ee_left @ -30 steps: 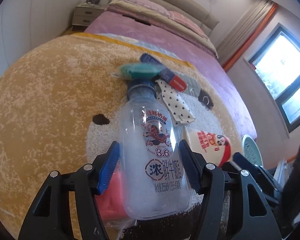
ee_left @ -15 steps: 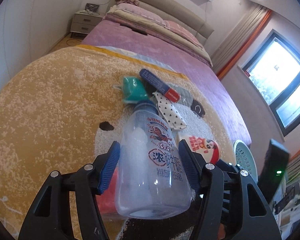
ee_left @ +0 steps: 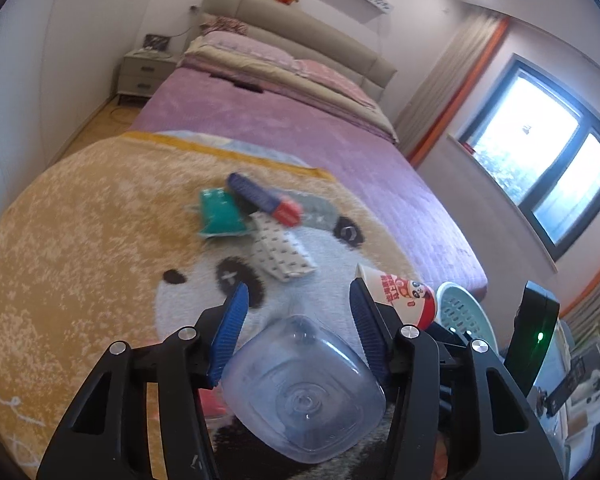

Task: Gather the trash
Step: 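Lift the clear bottle with left gripper while right gripper grasps red-white paper cup, then carry the bottle and paper cup over the blue basket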

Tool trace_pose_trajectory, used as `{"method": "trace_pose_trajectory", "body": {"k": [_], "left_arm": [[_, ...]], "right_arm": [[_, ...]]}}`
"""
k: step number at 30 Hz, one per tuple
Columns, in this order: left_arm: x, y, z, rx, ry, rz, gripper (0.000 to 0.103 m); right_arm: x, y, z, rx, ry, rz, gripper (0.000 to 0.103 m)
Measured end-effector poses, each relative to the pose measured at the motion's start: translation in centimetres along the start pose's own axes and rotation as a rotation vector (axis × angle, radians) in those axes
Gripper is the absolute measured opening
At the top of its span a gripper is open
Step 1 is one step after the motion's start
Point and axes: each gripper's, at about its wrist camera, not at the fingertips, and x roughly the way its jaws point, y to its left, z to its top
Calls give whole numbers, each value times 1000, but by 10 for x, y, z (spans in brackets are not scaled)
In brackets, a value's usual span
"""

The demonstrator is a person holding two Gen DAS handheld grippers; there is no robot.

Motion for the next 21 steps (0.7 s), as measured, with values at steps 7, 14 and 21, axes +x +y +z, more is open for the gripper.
{"method": "trace_pose_trajectory", "body": {"k": [7, 14, 21], "left_arm": [[4, -33, -9, 107, 28, -17, 50], [-12, -19, -84, 166, 176, 18, 46], [4, -39, -126, 308, 320, 114, 49]], "right_arm": [[-17, -37, -2, 64, -9, -26, 74], [-24, -40, -15, 57, 4, -16, 74], [-30, -29, -22, 37, 15, -13, 74]]}}
